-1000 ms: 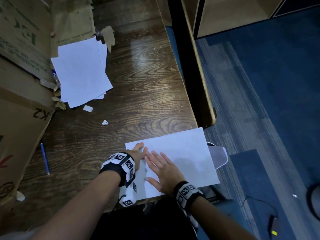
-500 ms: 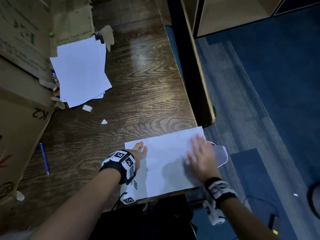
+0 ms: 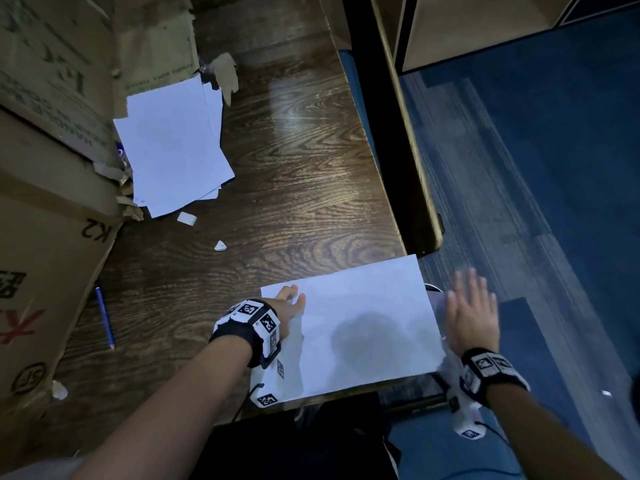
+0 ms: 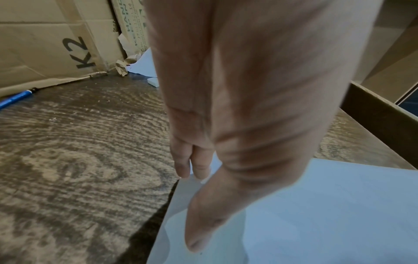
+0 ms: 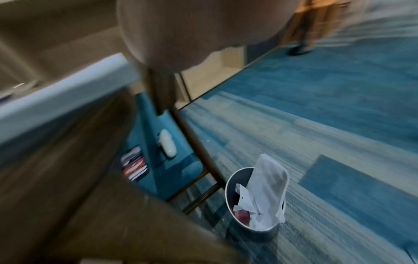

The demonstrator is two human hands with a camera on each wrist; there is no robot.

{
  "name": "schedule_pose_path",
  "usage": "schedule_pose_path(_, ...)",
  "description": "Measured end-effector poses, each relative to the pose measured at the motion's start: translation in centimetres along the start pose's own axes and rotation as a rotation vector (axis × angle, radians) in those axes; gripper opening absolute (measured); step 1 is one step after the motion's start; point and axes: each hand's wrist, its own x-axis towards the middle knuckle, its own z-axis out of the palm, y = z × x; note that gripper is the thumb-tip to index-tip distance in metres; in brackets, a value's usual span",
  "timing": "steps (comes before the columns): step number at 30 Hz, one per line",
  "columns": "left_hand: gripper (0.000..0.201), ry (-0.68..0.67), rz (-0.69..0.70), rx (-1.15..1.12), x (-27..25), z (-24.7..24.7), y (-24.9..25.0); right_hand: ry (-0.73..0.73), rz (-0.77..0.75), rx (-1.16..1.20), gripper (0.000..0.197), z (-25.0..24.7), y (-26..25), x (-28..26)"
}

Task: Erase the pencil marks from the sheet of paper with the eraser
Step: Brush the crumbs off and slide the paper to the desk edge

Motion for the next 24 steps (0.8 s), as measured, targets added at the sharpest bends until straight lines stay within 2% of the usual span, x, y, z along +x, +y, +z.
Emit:
schedule_pose_path(1, 0.096, -0.001, 0.006, 0.008, -0.2, 0.0, 0.0, 0.04, 0.082, 0.025, 0.059, -0.3, 0.6, 0.0)
schedule_pose_path(3, 0.098, -0.009, 0.013, -0.002, -0.1, 0.1, -0.2, 0.082, 0.047, 0.026, 0.057, -0.4, -0.6, -0.5)
schedule_pose_path(4, 0.099, -0.015, 0.016, -0.018, -0.1, 0.2, -0.5, 0.076, -0.046, 0.047, 0.056, -0.2, -2.2, -0.9)
schedule_pose_path(8, 0.102, -0.022, 0.028, -0.042, 0.3, 0.2, -1.0, -0.094, -0.605, 0.221, 0.052, 2.2, -10.3, -4.3)
schedule_pose_path(10, 0.103, -0.013, 0.027, -0.033, 0.6, 0.3, -1.1, -0.173, -0.795, 0.138, 0.049, 3.8, -12.9, -5.1)
schedule_pose_path(11, 0.104, -0.015, 0.031, -0.031, 0.7, 0.3, -1.2, -0.197, -0.835, 0.081, 0.049, 4.1, -13.5, -4.7)
schedule_pose_path(13, 0.104, -0.021, 0.047, -0.05, 0.9, 0.3, -1.5, -0.17, -0.765, -0.001, 0.05, 4.1, -13.5, -2.6)
schedule_pose_path(17, 0.102, -0.035, 0.069, -0.124, 1.0, 0.0, -2.2, -0.034, -0.396, -0.001, 0.05, 2.5, -9.5, 1.4)
schedule_pose_path(20, 0.097, -0.03, 0.079, -0.14, 1.0, -0.1, -2.3, 0.046, -0.148, 0.052, 0.049, 1.4, -6.5, 1.8)
schedule_pose_path(22, 0.094, -0.034, 0.074, -0.141, 0.8, -0.2, -2.2, 0.06, 0.043, 0.082, 0.056, 1.2, -6.5, 0.8)
schedule_pose_path(23, 0.093, -0.026, 0.077, -0.139, 0.7, -0.2, -2.1, 0.055, 0.068, 0.096, 0.06, 0.9, -7.1, 0.1)
schedule_pose_path(24, 0.092, -0.017, 0.081, -0.137, 0.7, -0.3, -2.1, 0.05, 0.03, 0.106, 0.063, 0.9, -7.7, -0.5)
